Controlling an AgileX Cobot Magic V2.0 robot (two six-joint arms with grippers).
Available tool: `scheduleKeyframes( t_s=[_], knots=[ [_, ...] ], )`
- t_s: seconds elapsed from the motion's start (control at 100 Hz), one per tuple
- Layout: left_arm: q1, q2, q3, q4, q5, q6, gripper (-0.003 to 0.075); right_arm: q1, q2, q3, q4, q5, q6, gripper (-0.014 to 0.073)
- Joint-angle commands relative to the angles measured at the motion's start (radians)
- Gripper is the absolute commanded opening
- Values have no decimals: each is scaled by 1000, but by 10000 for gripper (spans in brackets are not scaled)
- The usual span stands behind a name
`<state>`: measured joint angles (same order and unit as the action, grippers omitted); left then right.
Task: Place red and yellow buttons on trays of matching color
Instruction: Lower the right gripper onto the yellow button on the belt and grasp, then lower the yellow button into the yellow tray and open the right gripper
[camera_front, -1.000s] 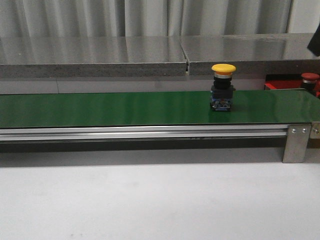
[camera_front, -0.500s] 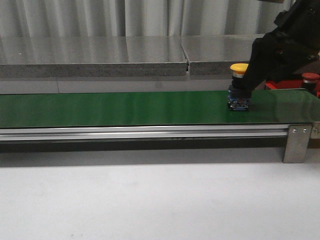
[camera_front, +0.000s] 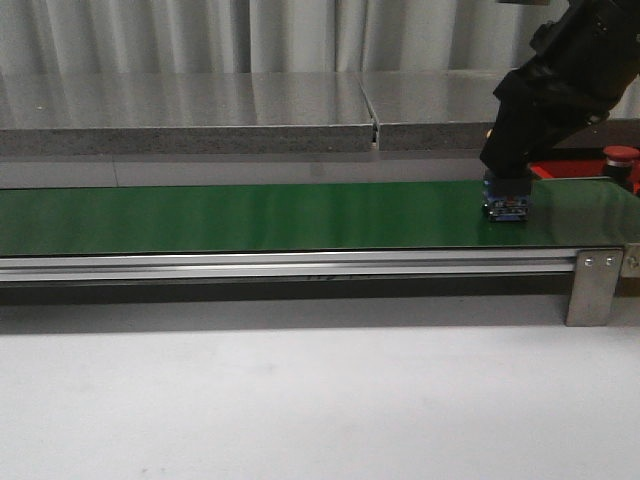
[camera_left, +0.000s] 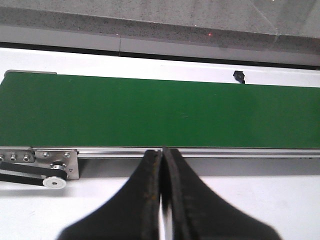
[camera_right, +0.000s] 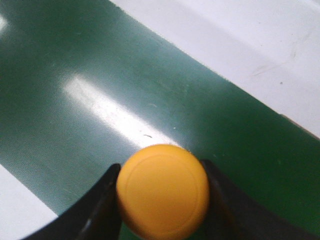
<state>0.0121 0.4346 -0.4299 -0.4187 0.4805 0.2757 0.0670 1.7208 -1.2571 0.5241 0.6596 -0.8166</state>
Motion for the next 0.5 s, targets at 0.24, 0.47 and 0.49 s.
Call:
scheduleKeyframes(
  t_s=[0.24, 0.47, 0.49],
  knots=[
    [-5, 5, -27, -24, -70, 1, -19, -22, -117, -24, 18, 21, 33, -36],
    [-5, 5, -27, -24, -70, 1, -19, -133, -268, -24, -22, 131, 172, -36],
    [-5, 5, -27, -24, -70, 1, -19, -146, -277, -24, -32, 143, 189, -36]
  ],
)
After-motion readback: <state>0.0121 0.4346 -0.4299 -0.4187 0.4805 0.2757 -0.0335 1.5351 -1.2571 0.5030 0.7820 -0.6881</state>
